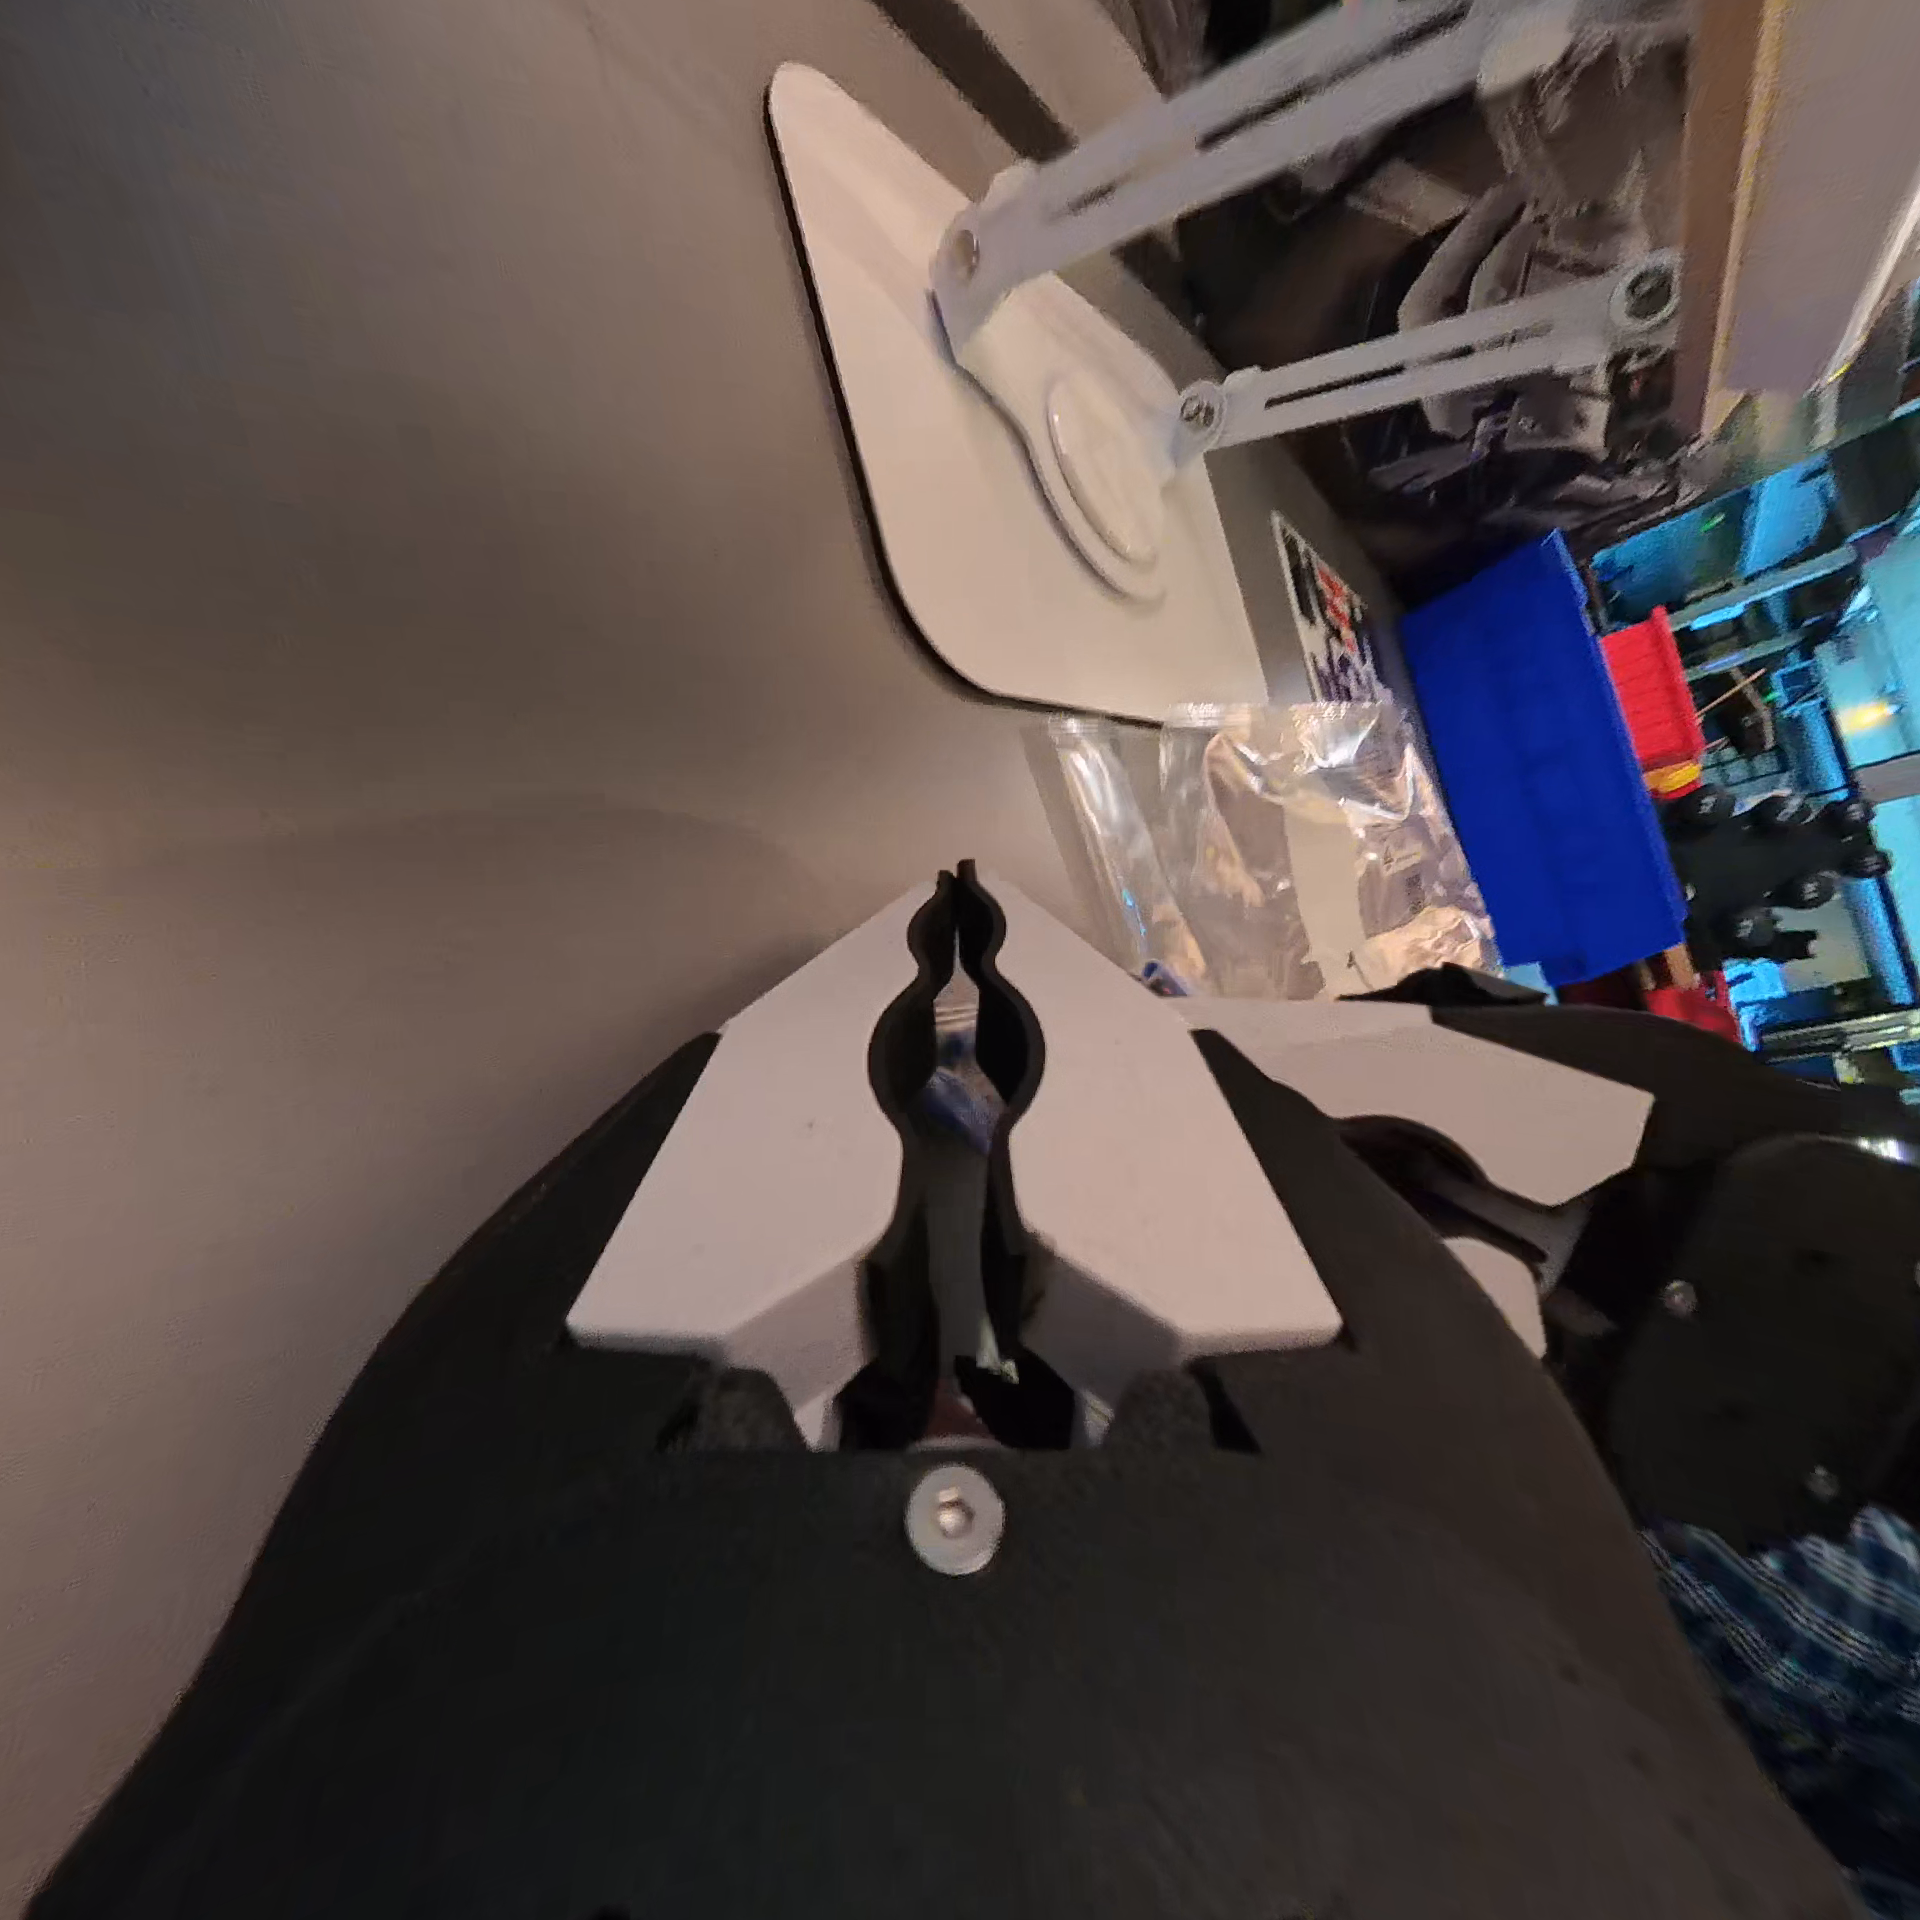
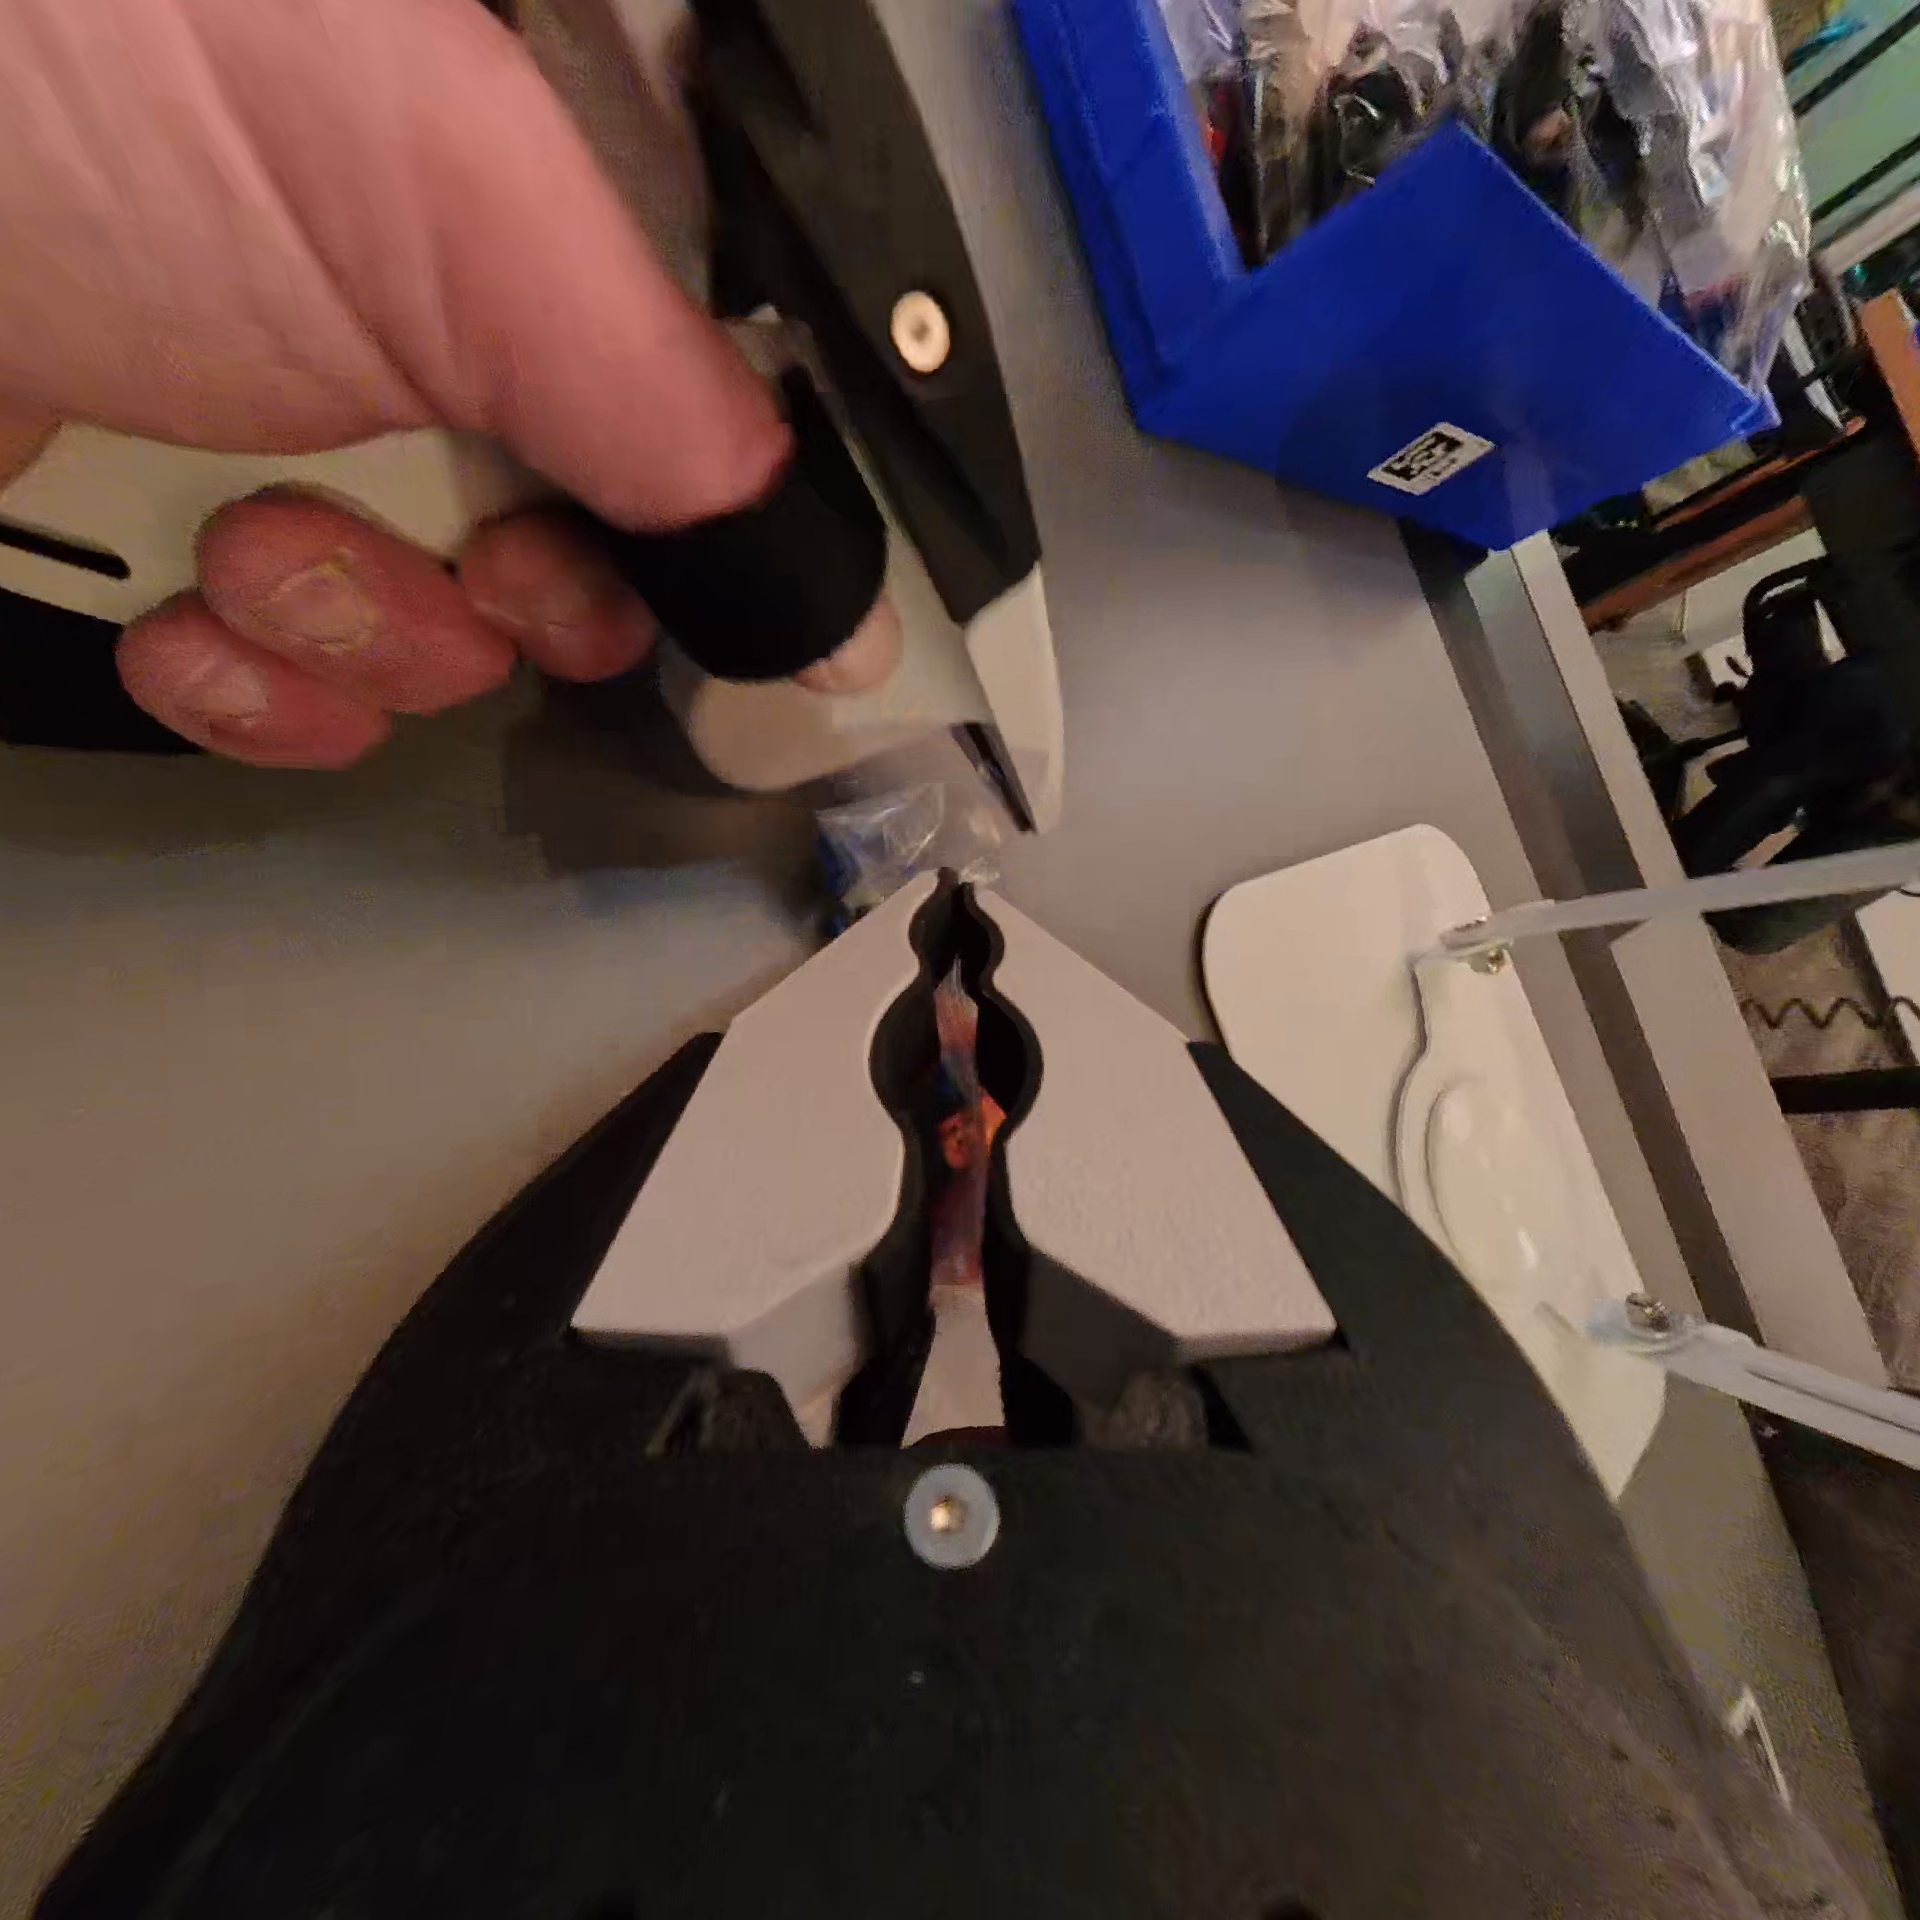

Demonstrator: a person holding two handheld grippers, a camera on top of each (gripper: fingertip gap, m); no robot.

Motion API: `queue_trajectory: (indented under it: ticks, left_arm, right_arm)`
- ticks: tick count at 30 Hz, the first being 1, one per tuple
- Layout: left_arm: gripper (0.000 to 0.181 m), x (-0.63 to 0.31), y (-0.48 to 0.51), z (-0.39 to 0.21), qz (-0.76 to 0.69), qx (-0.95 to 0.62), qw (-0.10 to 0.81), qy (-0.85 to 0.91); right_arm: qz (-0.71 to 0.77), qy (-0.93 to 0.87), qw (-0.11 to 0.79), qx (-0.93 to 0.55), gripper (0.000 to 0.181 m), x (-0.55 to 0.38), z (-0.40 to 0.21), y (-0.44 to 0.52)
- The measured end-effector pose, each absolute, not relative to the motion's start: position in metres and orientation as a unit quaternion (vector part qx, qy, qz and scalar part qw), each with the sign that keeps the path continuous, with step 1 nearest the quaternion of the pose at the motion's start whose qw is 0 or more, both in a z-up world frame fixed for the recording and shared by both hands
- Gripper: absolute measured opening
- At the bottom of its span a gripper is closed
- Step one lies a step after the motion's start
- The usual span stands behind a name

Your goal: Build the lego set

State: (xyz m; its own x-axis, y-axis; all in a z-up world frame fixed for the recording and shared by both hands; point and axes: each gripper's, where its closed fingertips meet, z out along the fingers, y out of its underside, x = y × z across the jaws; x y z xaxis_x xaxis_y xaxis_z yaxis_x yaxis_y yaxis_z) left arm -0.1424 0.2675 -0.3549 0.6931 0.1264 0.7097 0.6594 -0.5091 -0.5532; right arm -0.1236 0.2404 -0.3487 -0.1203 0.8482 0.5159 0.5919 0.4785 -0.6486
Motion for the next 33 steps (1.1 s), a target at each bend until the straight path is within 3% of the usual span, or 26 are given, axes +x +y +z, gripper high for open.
queue_trajectory:
  ticks: [9,20,22,25,33]
  left_arm:
    - [0.001,-0.141,0.258,-0.328,-0.306,-0.803,0.478,-0.178]
    - [0.036,-0.127,0.255,-0.333,-0.35,-0.809,0.45,-0.146]
    - [0.03,-0.125,0.258,-0.331,-0.362,-0.804,0.45,-0.141]
    - [0.0,-0.118,0.258,-0.333,-0.361,-0.813,0.44,-0.119]
    - [0.0,-0.118,0.262,-0.325,-0.378,-0.802,0.44,-0.141]
  right_arm:
    - [0.21,-0.712,0.429,-0.515,0.0,-0.116,-0.331,0.253]
    - [0.286,-0.699,0.392,-0.526,0.0,-0.111,-0.323,0.248]
    - [0.307,-0.689,0.385,-0.532,0.0,-0.11,-0.319,0.249]
    - [0.318,-0.683,0.382,-0.536,0.0,-0.108,-0.315,0.25]
    - [0.314,-0.686,0.391,-0.527,0.0,-0.107,-0.31,0.25]
